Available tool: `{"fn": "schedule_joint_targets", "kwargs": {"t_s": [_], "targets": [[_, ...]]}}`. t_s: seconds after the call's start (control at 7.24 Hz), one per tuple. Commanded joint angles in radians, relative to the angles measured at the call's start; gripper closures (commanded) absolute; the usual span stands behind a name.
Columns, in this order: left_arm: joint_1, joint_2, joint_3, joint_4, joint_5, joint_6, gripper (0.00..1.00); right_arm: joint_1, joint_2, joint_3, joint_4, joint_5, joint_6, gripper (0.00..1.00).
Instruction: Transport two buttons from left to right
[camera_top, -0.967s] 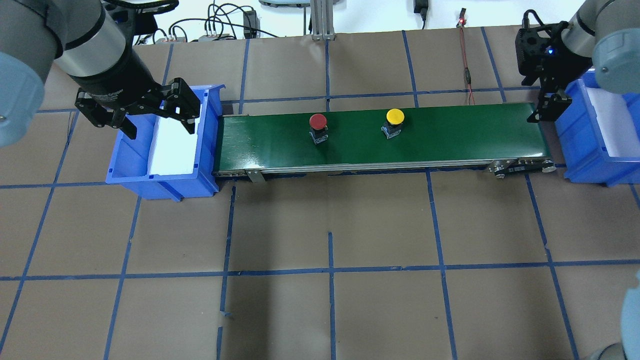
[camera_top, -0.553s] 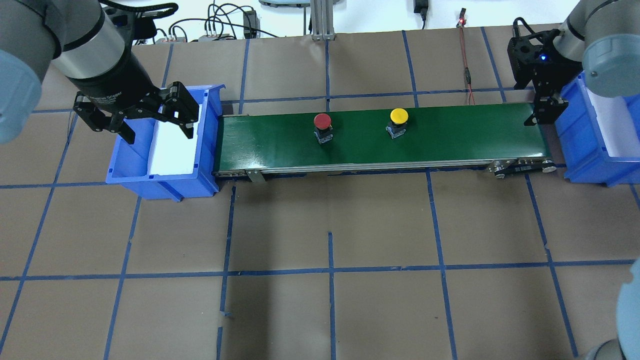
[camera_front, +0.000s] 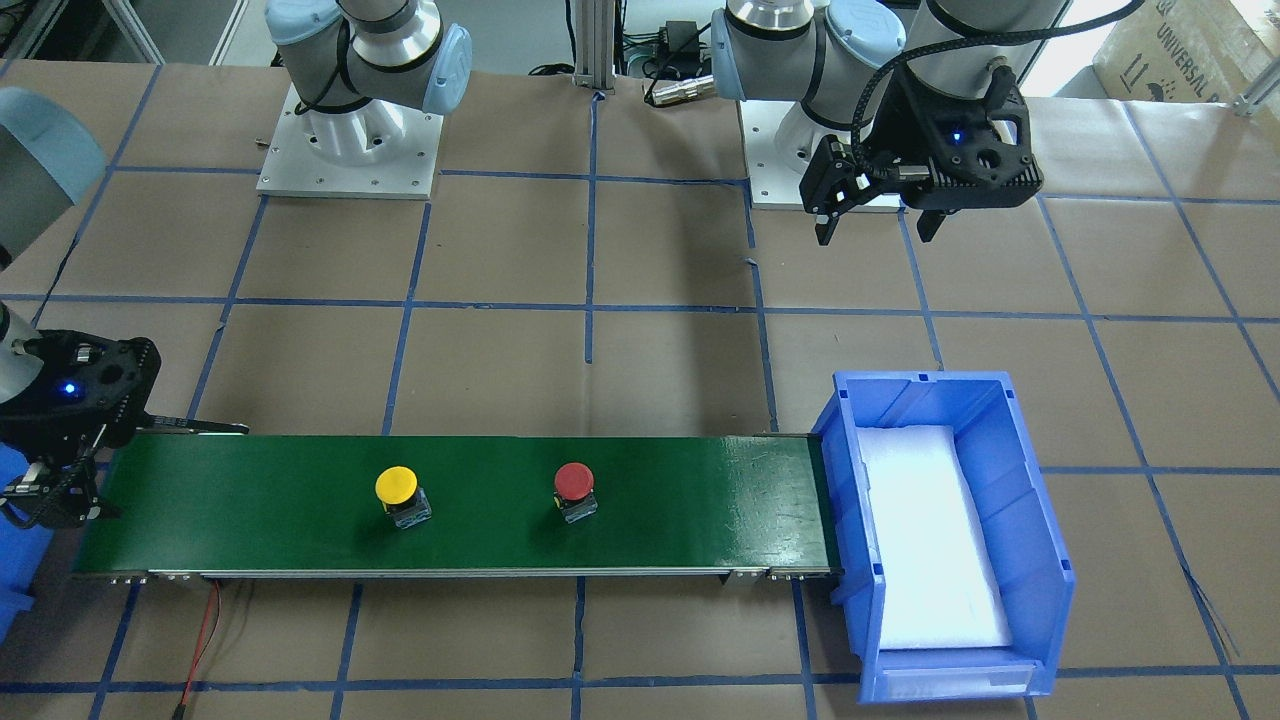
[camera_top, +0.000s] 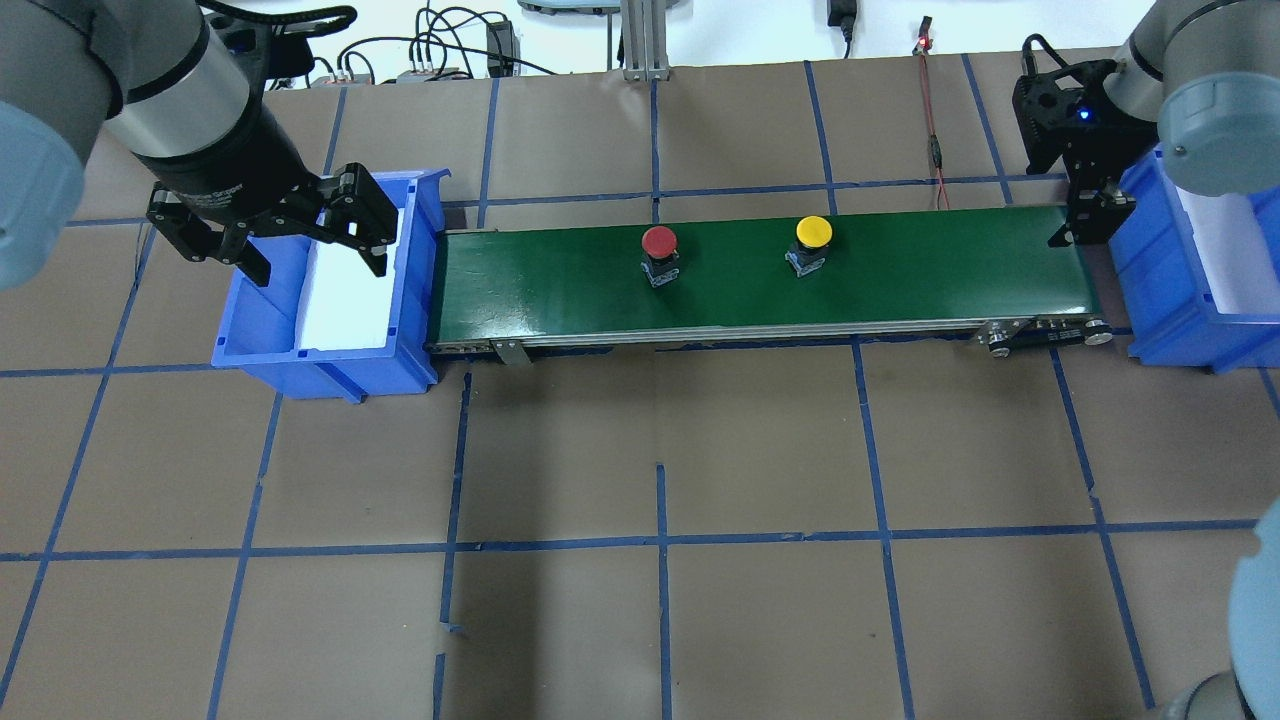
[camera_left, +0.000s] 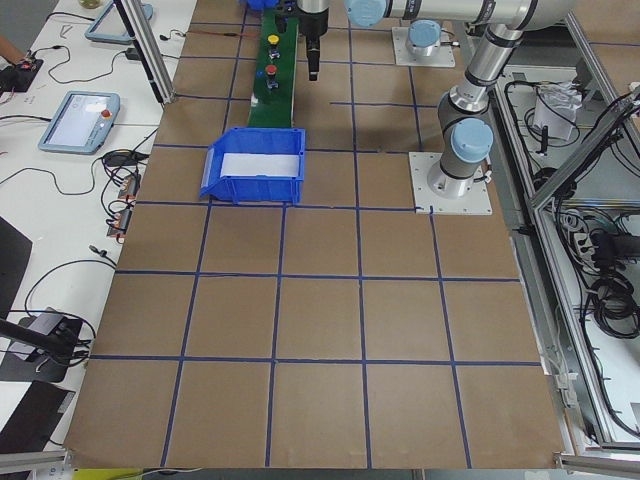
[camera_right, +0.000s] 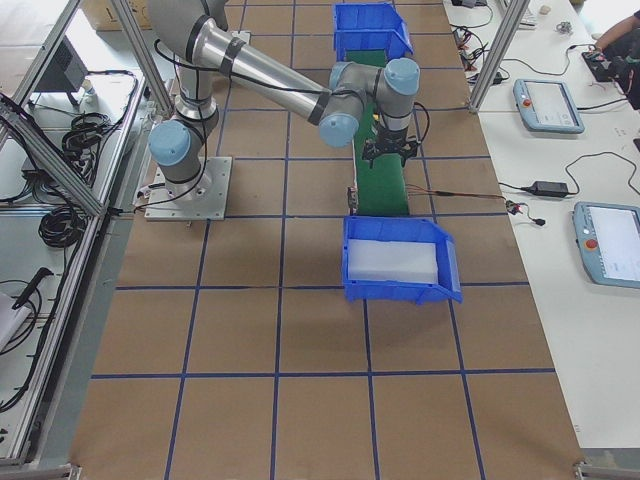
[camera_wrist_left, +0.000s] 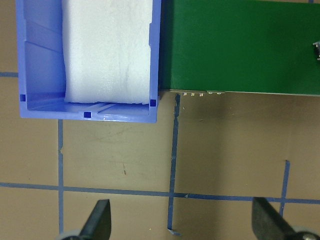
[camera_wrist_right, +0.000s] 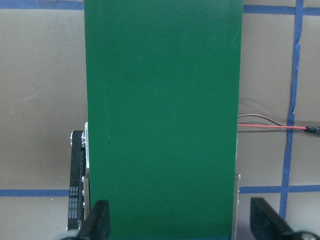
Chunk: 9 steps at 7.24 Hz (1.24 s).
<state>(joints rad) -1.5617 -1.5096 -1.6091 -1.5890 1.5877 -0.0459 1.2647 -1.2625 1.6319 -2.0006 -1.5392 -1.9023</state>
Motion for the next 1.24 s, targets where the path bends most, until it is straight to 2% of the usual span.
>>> {"fn": "schedule_joint_targets", "kwargs": {"t_s": [0.0,1.11], "targets": [[-0.003,0.0,0.0,0.0,0.0,-0.002,0.01,-0.001,0.017,-0.004,-0.015,-0.002,-0.021,0.0],[-0.003,0.0,-0.002,0.003,-0.003,-0.014,0.01,-0.001,0.02,0.008,-0.032,-0.002,-0.026,0.01]]}}
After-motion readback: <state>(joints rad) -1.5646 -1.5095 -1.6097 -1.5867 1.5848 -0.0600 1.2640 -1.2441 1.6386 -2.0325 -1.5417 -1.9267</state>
